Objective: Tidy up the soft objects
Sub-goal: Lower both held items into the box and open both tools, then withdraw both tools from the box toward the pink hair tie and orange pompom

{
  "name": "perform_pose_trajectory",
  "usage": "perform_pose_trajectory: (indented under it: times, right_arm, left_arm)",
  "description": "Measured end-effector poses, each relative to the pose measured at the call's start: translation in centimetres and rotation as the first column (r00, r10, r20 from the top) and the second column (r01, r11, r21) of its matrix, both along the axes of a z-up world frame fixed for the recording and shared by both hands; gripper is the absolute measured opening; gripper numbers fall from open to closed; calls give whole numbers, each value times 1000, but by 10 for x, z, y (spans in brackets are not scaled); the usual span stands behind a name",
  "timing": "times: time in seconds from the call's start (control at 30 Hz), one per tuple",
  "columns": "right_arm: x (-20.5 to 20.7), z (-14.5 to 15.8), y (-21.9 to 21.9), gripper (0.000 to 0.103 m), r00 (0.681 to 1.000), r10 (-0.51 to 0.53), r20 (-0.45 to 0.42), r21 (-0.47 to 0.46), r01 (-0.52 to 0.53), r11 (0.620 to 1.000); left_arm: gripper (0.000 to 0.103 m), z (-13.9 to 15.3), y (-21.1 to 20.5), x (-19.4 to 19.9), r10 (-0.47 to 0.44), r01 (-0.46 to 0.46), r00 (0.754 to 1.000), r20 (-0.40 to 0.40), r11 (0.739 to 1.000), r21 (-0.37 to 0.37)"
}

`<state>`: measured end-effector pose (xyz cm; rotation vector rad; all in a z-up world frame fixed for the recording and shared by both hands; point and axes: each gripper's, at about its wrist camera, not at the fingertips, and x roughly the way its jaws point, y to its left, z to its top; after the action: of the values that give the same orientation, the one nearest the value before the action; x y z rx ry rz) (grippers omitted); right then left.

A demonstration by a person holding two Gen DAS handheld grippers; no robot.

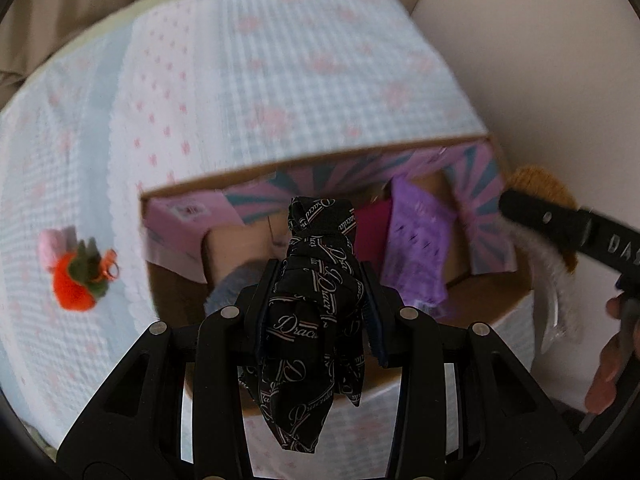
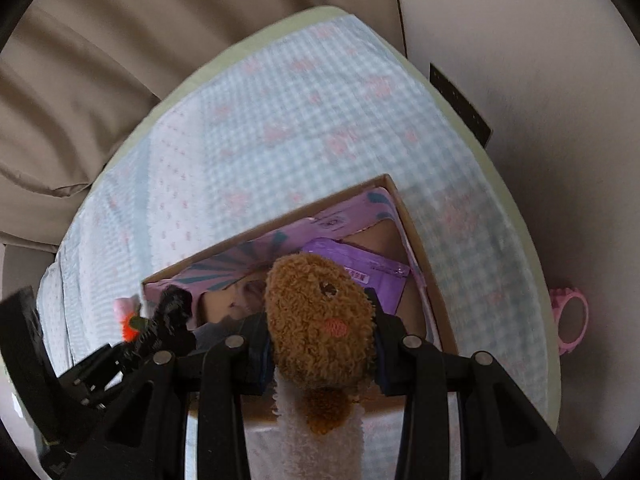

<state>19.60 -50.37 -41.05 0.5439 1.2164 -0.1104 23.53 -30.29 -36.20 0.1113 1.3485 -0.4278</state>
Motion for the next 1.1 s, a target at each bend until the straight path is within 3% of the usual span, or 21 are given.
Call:
perform_pose_trajectory:
  times: [0.13,0.2,0.23,0.27,0.3,0.37,0.53,0.87,1.1]
  right_arm:
    - [8,-18,-4,35,1000,15,-23,6,-15,1000]
    - [11,-22,-2,39,1000,24,-20,2,-24,1000]
    - [13,-24,-1,40,999,33,-17,-4,-33,999]
    - [15,-25,0,46,999,39,-17,-14,-39,999]
    - [16,-27,0,66,999,42,-22,-18,-42,999]
    - [18,-31,0,103,998,51,-31,-16,-52,999]
    - [12,-33,2,103,998,63,-6,-21,-63,998]
    - [5,-18,9,103,996,86,17,-29,-85,996]
    - [-11,21,20,103,992,104,64,-40,-102,994]
  left_arm:
    - [35,-25,0,2,26,-25,999,-46,999,20]
    - [41,-27,-1,2,28,-27,999,-40,999,34]
    - [63,-26,-2,2,28,-27,999,-29,999,46]
    - [98,-25,-4,3,22,-21,999,-24,998,54]
    - [103,-24,-5,2,15,-13,1000,-27,998,64]
    - [103,-23,-4,2,11,-10,1000,-13,996,88]
    - [103,-25,7,-1,42,-39,998,-44,996,77]
    - [103,-8,6,-9,32,-31,999,-10,997,70]
    - [103,27,14,-22,34,-36,998,48,999,34]
